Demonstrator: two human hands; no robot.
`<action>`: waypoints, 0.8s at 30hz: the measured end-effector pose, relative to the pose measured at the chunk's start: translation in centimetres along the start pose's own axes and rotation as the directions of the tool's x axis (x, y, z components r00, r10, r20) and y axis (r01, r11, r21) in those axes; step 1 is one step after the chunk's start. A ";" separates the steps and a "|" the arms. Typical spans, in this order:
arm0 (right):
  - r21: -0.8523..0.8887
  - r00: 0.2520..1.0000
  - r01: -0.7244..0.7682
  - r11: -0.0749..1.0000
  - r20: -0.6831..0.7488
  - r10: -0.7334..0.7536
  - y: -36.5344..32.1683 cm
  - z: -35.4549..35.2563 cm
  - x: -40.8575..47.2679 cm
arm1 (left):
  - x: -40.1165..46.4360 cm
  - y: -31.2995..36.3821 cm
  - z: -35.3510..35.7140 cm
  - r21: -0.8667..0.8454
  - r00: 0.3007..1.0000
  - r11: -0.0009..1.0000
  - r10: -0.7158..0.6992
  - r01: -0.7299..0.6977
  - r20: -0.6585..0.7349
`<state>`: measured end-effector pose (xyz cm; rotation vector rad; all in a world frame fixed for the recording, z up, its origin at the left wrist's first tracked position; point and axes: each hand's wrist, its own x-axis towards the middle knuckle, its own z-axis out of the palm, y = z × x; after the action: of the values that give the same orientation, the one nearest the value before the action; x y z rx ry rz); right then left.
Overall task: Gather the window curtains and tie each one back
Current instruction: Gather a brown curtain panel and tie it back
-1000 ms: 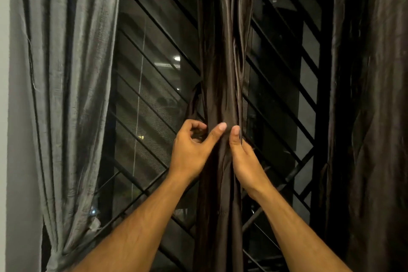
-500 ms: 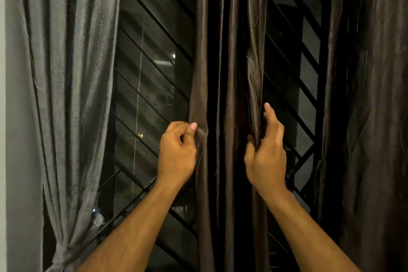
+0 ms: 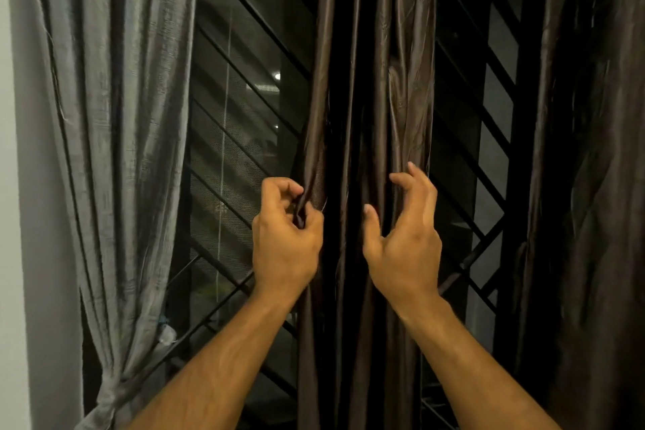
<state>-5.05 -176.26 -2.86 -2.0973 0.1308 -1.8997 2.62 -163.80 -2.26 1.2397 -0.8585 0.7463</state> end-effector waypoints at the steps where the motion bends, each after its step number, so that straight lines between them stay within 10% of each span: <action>1: -0.039 1.000 0.025 0.999 0.019 -0.024 0.0 0.1 0.0 | 0.0 -0.1 -0.2 0.024 1.000 1.000 0.011 -0.010 -0.018; 13: -0.213 0.957 -0.134 0.968 0.226 0.182 -3.0 1.8 0.8 | -1.5 -0.9 -1.2 0.198 0.994 0.977 0.068 -0.083 0.084; 18: 0.071 0.904 -0.315 0.946 0.326 0.277 -4.3 2.4 0.8 | -1.8 -1.3 -1.9 0.296 0.959 0.955 -0.108 0.026 0.262; 24: 0.321 0.852 -0.414 0.852 0.467 0.237 -5.2 2.5 0.9 | -1.8 -0.7 -1.2 0.126 0.981 0.992 0.004 -0.029 0.195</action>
<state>-3.20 -171.14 -0.69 -1.9682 -0.0042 -1.1302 2.55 -162.78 -4.26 1.4394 -0.9939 0.7102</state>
